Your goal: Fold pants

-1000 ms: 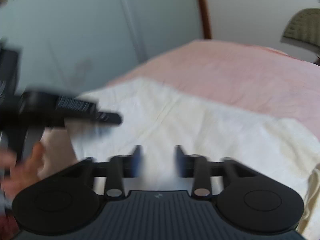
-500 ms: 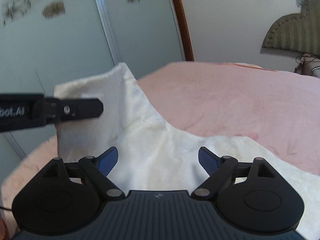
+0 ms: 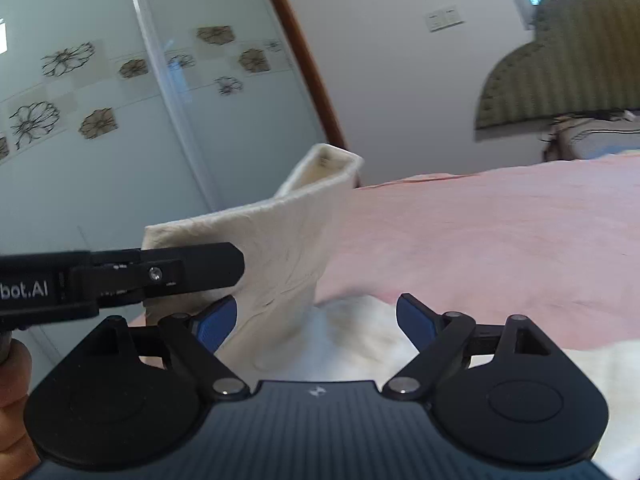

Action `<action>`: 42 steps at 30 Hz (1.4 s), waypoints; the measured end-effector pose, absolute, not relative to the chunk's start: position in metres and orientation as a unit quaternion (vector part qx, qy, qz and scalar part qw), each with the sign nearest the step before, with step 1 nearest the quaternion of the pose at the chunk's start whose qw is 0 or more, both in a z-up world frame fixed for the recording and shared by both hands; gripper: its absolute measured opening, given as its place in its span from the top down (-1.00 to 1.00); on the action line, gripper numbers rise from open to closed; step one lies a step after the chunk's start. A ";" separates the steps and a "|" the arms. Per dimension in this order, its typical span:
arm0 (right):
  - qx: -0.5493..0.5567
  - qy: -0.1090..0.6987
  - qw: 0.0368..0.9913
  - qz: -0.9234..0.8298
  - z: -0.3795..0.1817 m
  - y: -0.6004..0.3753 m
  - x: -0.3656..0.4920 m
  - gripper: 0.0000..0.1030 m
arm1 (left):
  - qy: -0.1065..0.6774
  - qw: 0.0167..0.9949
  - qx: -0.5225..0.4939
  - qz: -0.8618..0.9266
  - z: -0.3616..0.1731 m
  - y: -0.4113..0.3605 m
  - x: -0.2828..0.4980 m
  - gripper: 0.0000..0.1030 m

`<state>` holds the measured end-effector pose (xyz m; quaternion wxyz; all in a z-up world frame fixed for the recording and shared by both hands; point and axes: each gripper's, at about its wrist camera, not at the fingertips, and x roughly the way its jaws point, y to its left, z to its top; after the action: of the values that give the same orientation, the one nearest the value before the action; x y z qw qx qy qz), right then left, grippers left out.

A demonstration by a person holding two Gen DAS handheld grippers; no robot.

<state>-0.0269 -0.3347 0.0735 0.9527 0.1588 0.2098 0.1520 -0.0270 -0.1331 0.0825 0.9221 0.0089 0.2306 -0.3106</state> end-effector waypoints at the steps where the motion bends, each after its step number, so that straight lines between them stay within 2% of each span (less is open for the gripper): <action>1: 0.154 0.215 0.954 0.140 0.071 -0.345 -0.033 -0.71 | 0.239 0.916 0.011 -0.322 0.077 -0.145 -0.028 0.68; 6: 0.141 0.244 0.955 0.095 0.055 -0.375 -0.052 -0.71 | 0.253 0.891 0.038 -0.374 0.048 -0.197 -0.041 0.60; 10: 0.180 0.237 0.951 0.089 0.039 -0.392 -0.065 -0.71 | 0.280 0.848 0.019 -0.449 0.032 -0.214 -0.054 0.73; 12: 0.190 0.223 0.951 0.096 0.035 -0.395 -0.073 -0.70 | 0.269 0.848 0.036 -0.454 0.028 -0.215 -0.062 0.69; 14: 0.185 0.222 0.954 0.075 0.030 -0.398 -0.078 -0.71 | 0.299 0.833 0.015 -0.465 0.023 -0.211 -0.054 0.71; 17: 0.178 0.275 0.943 0.054 0.020 -0.409 -0.071 -0.71 | 0.311 0.843 0.006 -0.439 0.025 -0.193 -0.040 0.67; 18: 0.178 0.283 0.941 0.050 0.017 -0.411 -0.072 -0.71 | 0.314 0.847 0.001 -0.430 0.028 -0.185 -0.034 0.64; 20: 0.176 0.289 0.940 0.037 0.017 -0.416 -0.076 -0.71 | 0.324 0.852 -0.020 -0.412 0.037 -0.163 -0.018 0.48; 22: 0.174 0.287 0.942 0.022 0.020 -0.423 -0.083 -0.71 | 0.325 0.863 -0.041 -0.384 0.050 -0.137 -0.004 0.04; 24: 0.185 0.280 0.942 -0.005 0.024 -0.431 -0.090 -0.71 | 0.323 0.881 -0.064 -0.339 0.061 -0.111 0.009 -0.15; 28: 0.340 0.239 0.906 0.074 0.025 -0.456 -0.091 -0.73 | 0.322 0.901 -0.083 -0.279 0.071 -0.074 0.028 -0.20; 31: 0.415 0.251 0.864 0.137 0.013 -0.458 -0.069 -0.73 | 0.333 0.909 -0.081 -0.237 0.065 -0.055 0.036 -0.23; 35: 0.440 0.330 0.824 0.133 -0.011 -0.454 -0.035 -0.76 | 0.349 0.911 -0.069 -0.211 0.052 -0.039 0.041 -0.23; 42: 0.460 0.328 0.811 0.149 -0.022 -0.450 -0.004 -0.76 | 0.399 0.889 -0.060 -0.215 0.025 -0.041 0.047 -0.24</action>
<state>-0.0037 -0.4502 -0.0219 0.8114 0.4604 0.3276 0.1493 0.0474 -0.0411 0.0247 0.8895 -0.0599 0.3986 -0.2154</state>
